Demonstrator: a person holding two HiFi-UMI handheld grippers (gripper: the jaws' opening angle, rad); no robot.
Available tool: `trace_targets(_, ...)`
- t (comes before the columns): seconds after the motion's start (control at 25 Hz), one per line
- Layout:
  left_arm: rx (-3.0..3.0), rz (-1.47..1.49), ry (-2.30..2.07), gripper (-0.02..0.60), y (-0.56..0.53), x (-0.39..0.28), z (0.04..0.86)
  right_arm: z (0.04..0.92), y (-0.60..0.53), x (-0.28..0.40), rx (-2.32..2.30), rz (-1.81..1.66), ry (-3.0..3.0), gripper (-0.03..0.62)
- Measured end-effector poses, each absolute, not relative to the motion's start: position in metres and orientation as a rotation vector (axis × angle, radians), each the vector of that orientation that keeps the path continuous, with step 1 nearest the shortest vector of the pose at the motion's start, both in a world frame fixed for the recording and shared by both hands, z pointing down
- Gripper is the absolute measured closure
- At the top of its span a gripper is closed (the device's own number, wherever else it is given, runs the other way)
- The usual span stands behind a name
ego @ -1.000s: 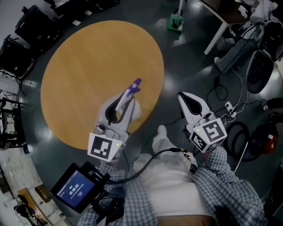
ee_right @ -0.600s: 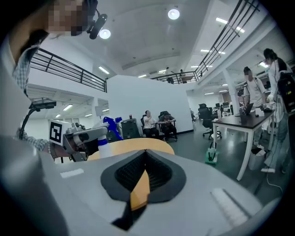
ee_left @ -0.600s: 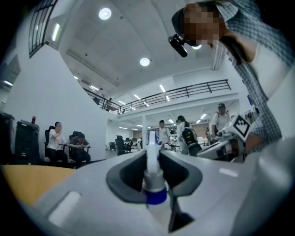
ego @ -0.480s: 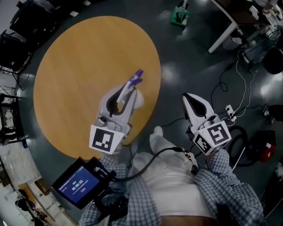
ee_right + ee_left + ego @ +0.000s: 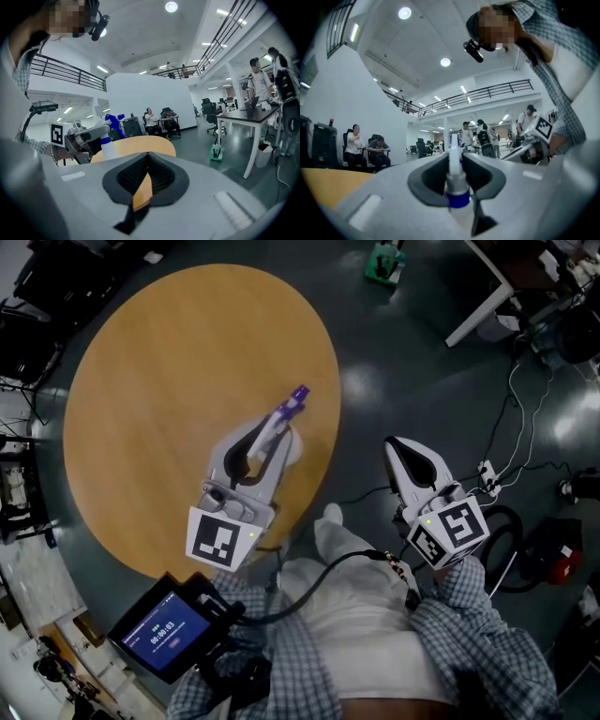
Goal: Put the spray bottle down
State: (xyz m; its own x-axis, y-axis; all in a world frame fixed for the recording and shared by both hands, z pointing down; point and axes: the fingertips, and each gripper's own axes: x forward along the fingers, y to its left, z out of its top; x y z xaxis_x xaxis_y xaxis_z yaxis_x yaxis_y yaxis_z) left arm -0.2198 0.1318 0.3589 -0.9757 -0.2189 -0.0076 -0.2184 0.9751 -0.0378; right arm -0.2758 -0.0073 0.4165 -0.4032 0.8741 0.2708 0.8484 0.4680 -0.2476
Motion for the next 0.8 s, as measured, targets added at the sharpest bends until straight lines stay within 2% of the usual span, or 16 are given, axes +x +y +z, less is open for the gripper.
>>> trace_targets(0.4, -0.368, -0.014, 3.108, 0.493, 0.136, -0.225, 0.358, 0.417, -0.006, -0.279, -1.437, 0.097, -2.360, 0.591)
trace_targets(0.56, -0.425, -0.009, 3.100, 0.429, 0.128, -0.226, 0.358, 0.418, -0.006, -0.280, -1.443, 0.093, -2.353, 0.591)
trace_targets(0.8, -0.440, -0.023, 3.109, 0.367, 0.128, -0.226, 0.361, 0.419, -0.001, -0.280, -1.448, 0.095, -2.348, 0.591)
